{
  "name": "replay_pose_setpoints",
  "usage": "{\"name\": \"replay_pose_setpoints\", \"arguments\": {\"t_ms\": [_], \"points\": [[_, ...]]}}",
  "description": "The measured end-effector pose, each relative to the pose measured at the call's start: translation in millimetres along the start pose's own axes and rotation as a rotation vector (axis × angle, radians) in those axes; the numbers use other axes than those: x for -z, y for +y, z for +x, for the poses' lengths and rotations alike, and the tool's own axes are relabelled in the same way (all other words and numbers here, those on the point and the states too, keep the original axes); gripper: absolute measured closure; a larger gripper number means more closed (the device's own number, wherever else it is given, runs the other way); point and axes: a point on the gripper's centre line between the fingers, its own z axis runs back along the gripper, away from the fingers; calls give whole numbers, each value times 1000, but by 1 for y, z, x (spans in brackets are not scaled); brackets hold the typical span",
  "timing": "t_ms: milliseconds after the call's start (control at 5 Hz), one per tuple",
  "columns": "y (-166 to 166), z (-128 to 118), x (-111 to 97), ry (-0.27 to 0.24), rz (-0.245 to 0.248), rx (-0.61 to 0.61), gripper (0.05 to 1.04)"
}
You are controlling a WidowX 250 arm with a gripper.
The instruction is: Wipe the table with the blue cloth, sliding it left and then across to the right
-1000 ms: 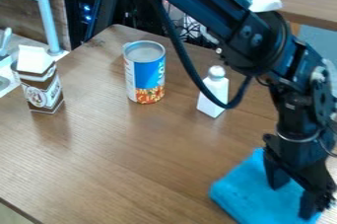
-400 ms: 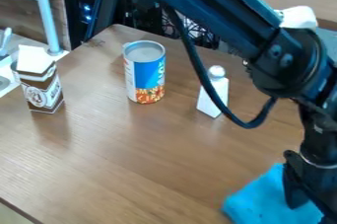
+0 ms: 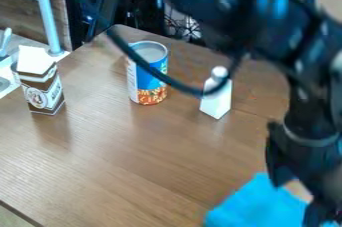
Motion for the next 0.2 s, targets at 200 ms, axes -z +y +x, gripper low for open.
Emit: {"name": "replay_pose_setpoints", "arguments": {"t_ms": [200], "points": [[11, -12, -38, -96, -4, -42, 93]]}}
